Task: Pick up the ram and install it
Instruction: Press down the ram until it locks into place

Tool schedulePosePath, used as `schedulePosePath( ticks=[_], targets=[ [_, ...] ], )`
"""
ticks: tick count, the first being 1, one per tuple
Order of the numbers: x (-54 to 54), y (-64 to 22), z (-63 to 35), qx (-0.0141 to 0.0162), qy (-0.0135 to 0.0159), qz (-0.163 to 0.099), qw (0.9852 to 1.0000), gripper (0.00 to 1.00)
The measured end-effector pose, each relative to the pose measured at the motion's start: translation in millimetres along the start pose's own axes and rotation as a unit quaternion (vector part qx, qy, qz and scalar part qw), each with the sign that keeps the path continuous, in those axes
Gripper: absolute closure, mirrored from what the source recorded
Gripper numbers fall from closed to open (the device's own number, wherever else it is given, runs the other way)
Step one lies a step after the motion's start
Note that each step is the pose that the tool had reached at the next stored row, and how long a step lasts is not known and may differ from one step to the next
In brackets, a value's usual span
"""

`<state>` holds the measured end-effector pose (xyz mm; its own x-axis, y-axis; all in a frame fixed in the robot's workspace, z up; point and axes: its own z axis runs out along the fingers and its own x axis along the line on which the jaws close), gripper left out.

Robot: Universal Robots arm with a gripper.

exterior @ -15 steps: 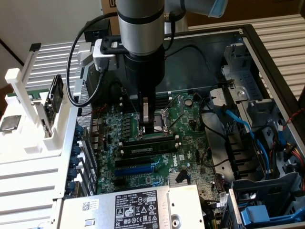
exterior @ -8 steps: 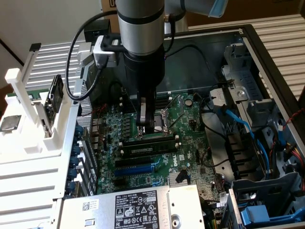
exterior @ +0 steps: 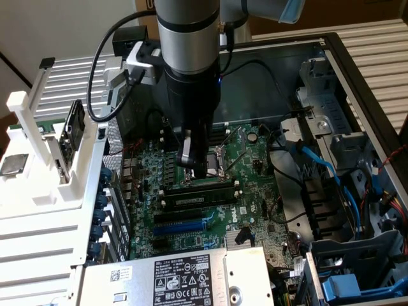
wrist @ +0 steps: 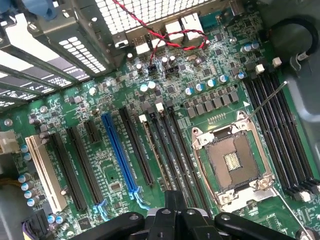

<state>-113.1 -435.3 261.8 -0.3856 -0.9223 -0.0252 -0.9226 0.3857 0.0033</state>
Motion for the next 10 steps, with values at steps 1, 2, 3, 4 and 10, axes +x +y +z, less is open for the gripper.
schedulePosePath(
  ticks=[1,2,3,4,10],
  targets=[
    [0.0,0.0,0.0,0.0002,-0.0001,0.008,1.0,0.9],
    [0.0,0.0,0.0,0.0004,-0.0001,0.016,0.9999,0.9],
    [0.0,0.0,0.0,0.0006,-0.0001,0.023,0.9997,0.9],
    [0.0,0.0,0.0,0.0008,-0.0001,0.03,0.9995,0.9],
    [0.0,0.0,0.0,0.0019,-0.0003,0.076,0.9971,0.9]
  ],
)
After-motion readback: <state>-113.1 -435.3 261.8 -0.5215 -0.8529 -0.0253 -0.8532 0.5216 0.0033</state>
